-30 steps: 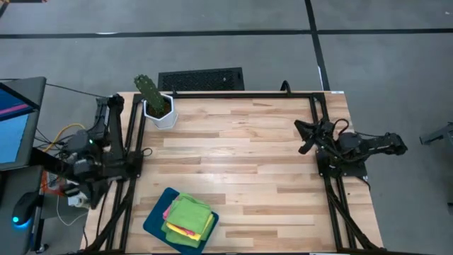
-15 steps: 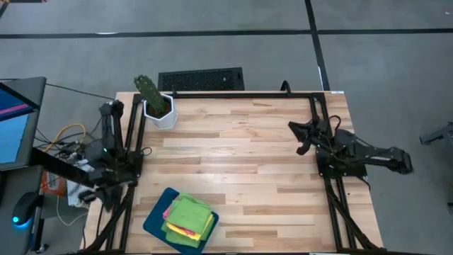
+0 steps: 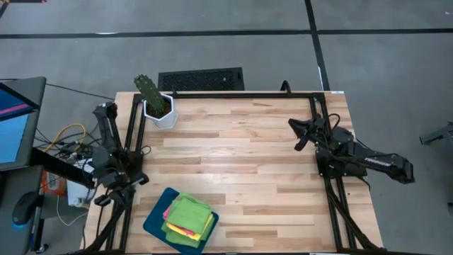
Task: Fold microfiber towels
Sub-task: Return to Home Position
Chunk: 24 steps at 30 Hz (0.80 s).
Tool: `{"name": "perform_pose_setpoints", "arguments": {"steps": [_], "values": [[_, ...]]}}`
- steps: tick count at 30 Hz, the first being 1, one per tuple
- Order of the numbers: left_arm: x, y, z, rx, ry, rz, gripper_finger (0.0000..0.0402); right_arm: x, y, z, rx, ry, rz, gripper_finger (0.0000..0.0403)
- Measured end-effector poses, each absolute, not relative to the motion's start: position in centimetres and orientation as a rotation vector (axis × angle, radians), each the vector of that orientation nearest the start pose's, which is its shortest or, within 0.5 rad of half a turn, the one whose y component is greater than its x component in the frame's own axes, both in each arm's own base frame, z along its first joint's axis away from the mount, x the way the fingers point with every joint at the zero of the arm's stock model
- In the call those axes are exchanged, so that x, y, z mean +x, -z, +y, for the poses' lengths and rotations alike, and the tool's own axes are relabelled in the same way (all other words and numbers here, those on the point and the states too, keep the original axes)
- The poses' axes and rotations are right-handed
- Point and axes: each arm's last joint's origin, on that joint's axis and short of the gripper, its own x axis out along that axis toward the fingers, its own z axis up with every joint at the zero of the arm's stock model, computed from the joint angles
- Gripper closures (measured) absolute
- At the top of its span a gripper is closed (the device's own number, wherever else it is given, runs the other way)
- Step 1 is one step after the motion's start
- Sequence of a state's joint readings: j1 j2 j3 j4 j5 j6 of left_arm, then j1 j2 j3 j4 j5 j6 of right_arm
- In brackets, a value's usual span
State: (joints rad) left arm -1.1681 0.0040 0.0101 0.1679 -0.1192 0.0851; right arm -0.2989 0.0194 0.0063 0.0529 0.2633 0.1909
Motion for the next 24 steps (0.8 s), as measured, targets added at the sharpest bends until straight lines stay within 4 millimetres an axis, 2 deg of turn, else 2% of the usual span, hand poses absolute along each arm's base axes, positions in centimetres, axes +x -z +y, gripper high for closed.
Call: {"name": "perform_pose_setpoints", "arguments": {"steps": [4,13,20,24], "values": [[4.5,-18.5,-8.4,0.054,1.001,-0.26,0.0401,9.0,-16.9,-3.8,0.173,0.582,-0.093,0.0333],[6.1,-17.9,-7.5,0.071,0.863,-0.195,0.0401,8.9,-16.9,-4.0,0.17,0.603,-0.094,0.0333],[6.8,-17.7,-6.9,0.056,0.937,-0.166,0.0401,8.9,-16.9,-4.0,0.169,0.603,-0.093,0.0333],[7.1,-17.5,-6.5,0.045,0.904,-0.133,0.0401,8.9,-16.9,-4.0,0.169,0.603,-0.093,0.0333]]}}
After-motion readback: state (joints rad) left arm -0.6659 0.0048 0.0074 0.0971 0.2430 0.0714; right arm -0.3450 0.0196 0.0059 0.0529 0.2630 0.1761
